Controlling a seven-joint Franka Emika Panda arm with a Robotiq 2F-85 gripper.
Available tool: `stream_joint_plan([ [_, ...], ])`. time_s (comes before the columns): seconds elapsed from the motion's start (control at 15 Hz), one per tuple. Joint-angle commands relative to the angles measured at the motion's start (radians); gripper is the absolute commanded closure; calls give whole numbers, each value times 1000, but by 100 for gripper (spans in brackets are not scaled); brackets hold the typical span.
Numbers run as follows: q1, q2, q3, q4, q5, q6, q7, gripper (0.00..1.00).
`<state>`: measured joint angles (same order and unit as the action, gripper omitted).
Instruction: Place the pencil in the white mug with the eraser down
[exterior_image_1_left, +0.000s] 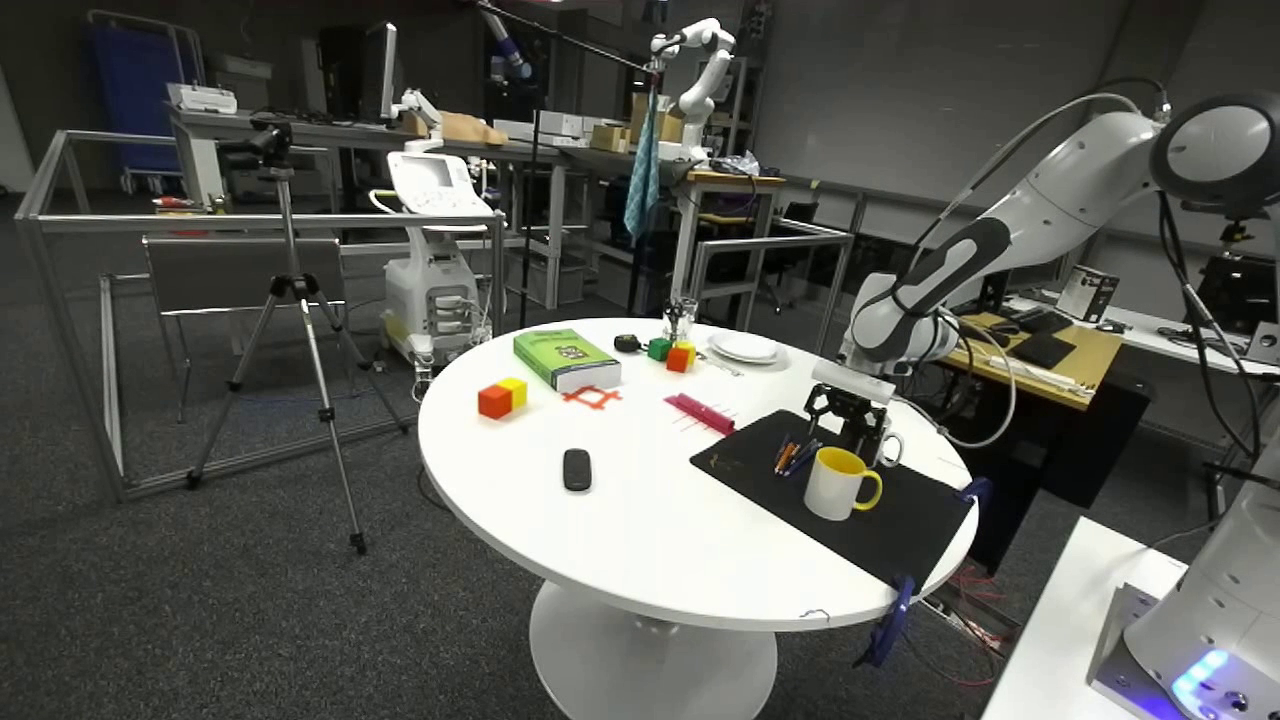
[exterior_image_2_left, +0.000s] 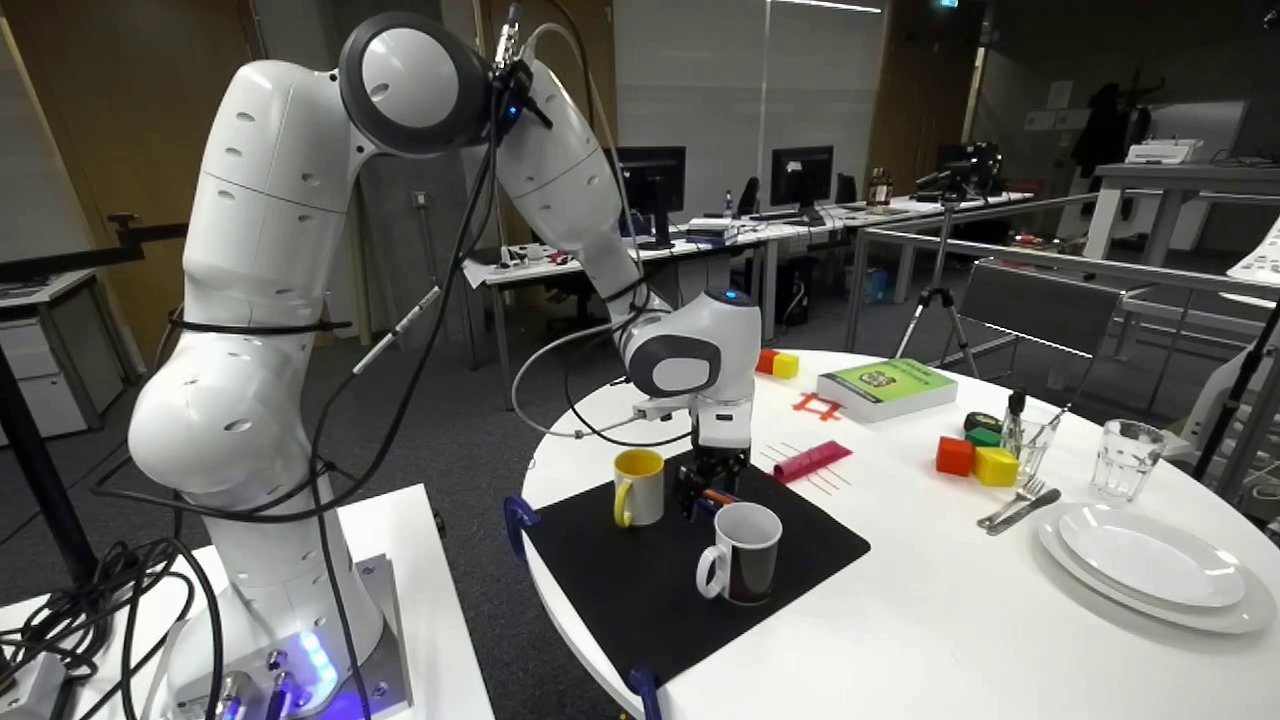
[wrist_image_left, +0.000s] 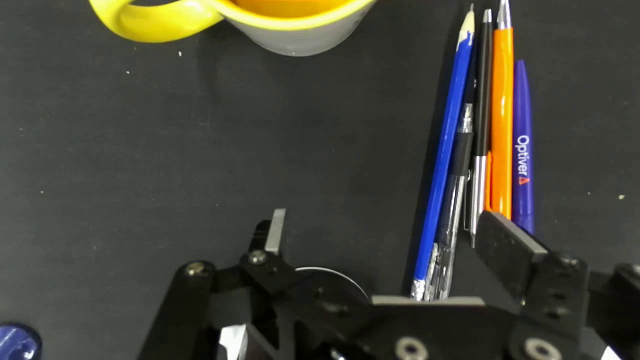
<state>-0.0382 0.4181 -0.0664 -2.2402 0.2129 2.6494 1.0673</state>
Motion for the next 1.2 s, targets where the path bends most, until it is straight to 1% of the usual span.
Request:
stream_joint_plan([
  [0.0,51,24,-42,1,-11,17,29,0],
  [0.6,132,92,-92,36,-46,42,61,0],
  [1.13,136,121,-101,79,-41,26,54,0],
])
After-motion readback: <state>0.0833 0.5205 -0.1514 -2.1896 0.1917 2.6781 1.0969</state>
